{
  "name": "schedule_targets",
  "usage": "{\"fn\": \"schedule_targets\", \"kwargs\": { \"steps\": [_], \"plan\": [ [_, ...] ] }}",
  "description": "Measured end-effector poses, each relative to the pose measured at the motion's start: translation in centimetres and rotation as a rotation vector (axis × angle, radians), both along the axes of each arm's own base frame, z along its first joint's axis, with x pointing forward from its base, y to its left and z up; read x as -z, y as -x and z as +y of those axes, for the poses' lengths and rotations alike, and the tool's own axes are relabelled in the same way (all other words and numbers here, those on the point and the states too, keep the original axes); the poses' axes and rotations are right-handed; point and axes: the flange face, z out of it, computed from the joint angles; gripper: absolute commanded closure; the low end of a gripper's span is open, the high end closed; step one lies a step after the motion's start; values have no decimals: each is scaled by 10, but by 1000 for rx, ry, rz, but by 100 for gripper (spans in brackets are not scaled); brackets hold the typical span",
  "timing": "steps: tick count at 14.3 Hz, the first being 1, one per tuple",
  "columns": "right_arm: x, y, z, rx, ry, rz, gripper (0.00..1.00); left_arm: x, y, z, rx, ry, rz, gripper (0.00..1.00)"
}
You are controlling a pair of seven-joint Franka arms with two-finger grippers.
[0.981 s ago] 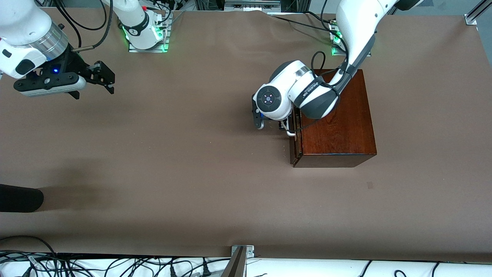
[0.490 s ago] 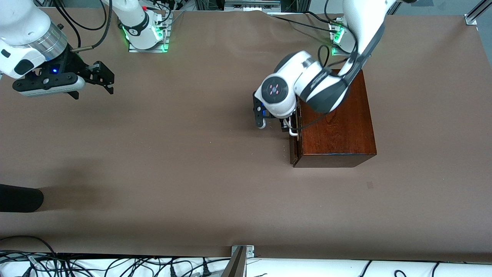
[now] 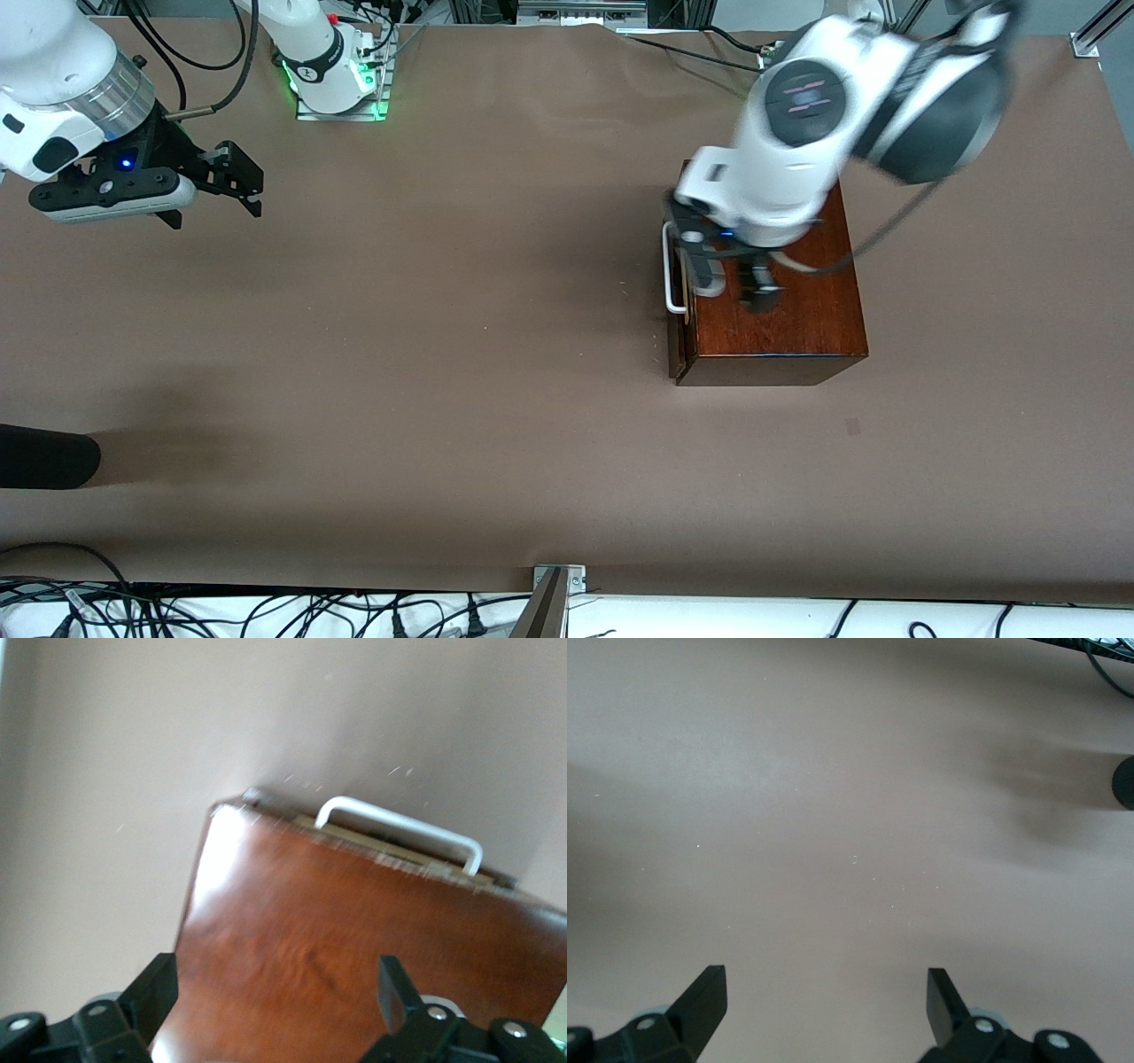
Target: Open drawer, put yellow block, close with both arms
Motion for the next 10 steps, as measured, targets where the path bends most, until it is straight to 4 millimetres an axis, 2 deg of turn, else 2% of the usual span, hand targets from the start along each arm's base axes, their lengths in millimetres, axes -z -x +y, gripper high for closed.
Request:
{"fn": "schedule_targets", "kwargs": {
  "steps": [2,4,5,7,10],
  "plan": [
    [0,0,0,0,0,0,0,-30,-18,48,-90,-1,-20,0],
    [0,0,0,0,0,0,0,-44,-33,97,-191,1,-50,0],
    [0,0,0,0,0,1,0,-47,-34,117,-251,8,-51,0],
    [0,0,0,0,0,1,0,-46,-28,146,-409,23,-39,0],
    [0,0,0,0,0,1,0,-50,-6,175,-622,31,-73,0]
  ]
}}
